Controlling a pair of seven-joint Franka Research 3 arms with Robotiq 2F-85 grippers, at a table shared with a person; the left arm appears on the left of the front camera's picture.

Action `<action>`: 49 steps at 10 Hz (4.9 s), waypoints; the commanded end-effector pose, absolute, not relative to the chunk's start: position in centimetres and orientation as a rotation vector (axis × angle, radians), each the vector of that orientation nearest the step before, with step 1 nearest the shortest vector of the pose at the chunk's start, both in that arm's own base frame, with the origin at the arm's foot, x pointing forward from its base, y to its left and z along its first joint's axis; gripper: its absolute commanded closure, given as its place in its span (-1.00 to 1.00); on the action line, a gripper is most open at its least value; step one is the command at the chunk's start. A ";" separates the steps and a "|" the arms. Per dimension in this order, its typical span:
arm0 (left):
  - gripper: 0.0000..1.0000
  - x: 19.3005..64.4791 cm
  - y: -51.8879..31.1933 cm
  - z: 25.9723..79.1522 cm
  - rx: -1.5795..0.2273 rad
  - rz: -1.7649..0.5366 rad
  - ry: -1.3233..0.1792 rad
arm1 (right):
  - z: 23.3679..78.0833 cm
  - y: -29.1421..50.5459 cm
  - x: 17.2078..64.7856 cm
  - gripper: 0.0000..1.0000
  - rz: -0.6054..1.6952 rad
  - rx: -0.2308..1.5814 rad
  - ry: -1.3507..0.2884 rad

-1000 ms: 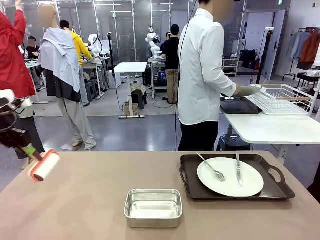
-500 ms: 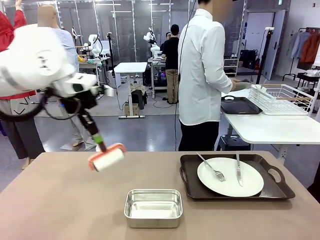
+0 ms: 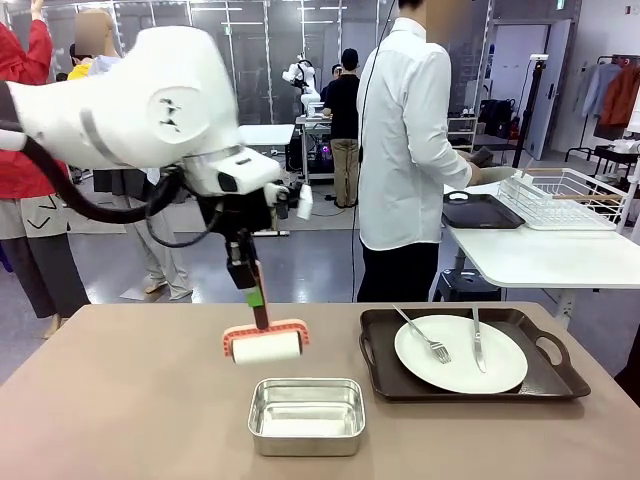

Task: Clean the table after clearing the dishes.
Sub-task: Place the Lint Roller back on top of the Airtight Container, then when the right (or left) Handle tray is removed, use the right hand (or left hand) to clean the right (or left) side of the table with the Lint Roller.

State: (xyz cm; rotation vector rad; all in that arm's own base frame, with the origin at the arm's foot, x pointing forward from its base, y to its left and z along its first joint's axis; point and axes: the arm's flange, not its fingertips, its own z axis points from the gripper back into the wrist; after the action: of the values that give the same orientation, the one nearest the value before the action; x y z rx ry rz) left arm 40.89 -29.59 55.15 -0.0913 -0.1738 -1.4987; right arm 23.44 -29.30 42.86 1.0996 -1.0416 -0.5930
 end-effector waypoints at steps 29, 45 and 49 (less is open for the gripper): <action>-1.00 46.8 -35.9 42.6 -0.022 -1.559 -0.072 | 43.3 -29.3 23.3 -1.00 -0.597 1.110 -1.057; -1.00 48.8 -13.3 54.7 -0.418 -0.682 -0.352 | 43.3 -29.3 23.3 -1.00 -0.597 1.110 -1.057; -1.00 45.4 4.9 58.2 -0.963 -0.494 -0.549 | 43.3 -29.3 23.3 -1.00 -0.597 1.110 -1.057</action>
State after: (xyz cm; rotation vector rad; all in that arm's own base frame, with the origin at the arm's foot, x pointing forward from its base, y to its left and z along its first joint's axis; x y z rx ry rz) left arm 46.36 2.77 59.38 -0.8483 -0.5388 -0.4753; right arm 23.39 -29.34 42.87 1.0988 -1.0430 -0.5942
